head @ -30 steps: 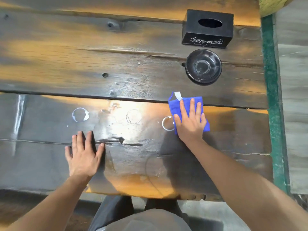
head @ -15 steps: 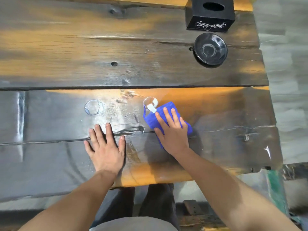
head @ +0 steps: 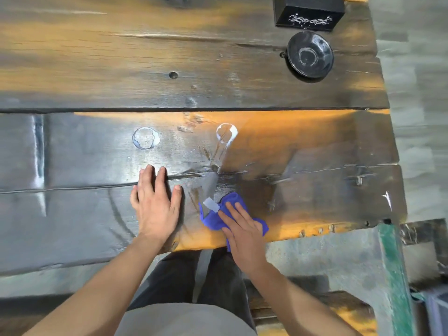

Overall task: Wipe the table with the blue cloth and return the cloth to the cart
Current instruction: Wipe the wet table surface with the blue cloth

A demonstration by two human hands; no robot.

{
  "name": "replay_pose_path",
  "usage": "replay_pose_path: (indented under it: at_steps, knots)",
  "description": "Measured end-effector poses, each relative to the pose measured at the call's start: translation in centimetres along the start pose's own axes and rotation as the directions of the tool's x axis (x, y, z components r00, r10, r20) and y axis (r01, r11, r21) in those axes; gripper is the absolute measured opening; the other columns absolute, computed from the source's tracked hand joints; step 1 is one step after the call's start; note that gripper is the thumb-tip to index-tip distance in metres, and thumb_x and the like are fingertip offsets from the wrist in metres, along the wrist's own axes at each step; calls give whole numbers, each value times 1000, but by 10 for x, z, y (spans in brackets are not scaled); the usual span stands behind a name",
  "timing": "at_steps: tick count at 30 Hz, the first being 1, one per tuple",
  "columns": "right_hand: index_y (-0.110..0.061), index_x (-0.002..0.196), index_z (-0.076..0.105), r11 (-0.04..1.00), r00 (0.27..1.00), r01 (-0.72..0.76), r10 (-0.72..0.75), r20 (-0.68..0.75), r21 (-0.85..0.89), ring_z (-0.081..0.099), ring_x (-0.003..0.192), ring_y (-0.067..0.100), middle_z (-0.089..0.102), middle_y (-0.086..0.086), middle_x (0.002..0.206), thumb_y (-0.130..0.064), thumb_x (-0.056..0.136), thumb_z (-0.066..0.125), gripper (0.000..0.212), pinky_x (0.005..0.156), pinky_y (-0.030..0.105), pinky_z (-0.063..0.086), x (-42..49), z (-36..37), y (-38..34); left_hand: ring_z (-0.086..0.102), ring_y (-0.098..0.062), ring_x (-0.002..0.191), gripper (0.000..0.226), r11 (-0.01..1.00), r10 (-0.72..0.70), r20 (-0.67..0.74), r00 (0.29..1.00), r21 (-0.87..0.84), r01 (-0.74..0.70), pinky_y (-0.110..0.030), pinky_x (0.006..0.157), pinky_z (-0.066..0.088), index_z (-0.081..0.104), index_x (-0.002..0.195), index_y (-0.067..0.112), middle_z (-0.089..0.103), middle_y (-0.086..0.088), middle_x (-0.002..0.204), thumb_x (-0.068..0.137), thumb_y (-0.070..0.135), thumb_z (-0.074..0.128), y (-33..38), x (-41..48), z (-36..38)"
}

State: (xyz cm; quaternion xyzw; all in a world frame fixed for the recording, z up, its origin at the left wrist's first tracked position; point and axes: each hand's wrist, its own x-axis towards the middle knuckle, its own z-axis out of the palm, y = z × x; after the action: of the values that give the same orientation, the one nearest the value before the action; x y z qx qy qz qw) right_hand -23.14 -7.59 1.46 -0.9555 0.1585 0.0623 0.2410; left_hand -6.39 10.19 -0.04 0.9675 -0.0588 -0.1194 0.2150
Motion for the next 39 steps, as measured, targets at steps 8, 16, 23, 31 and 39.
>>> replay_pose_path:
  at_steps: [8,16,23,31,39]
  knots:
    - [-44,128,62,676,951,-291,281,129,677,58,121,-9,67,-32,126,-26,108,47,31,99,9,43,28,-78,-20,5,-22,161,69,973,74,15,997,217,-76,-51,125,-2,19,164,27,17,-3,174,104,60,24,-40,13,-10]
    - [-14,143,57,930,970,-160,211,-125,330,39,149,22,54,5,153,-27,110,41,39,123,38,29,229,-122,25,4,-22,162,71,959,80,-8,997,274,-75,-49,125,-3,17,165,28,17,-3,174,103,61,25,-39,12,-8]
    - [-44,152,39,981,995,82,-71,66,-176,13,159,20,29,-9,168,-54,104,26,50,119,53,21,322,-88,16,2,-21,162,72,960,62,-2,998,272,-59,-52,127,-1,17,165,28,15,-2,174,102,60,28,-38,12,-9]
    - [-58,154,11,934,988,139,-109,108,-330,-4,160,28,4,-11,173,-76,97,17,61,122,64,7,318,-62,10,7,-23,162,72,953,85,-38,996,293,-70,-53,127,0,23,164,25,21,-4,172,101,58,32,-41,11,-6]
    - [-54,156,19,880,950,305,-256,179,-364,7,159,33,14,-4,172,-66,100,25,57,122,64,16,250,-31,-15,10,-25,161,72,954,96,-47,994,290,-78,-54,126,2,25,163,23,23,-6,172,100,57,36,-40,11,-5]
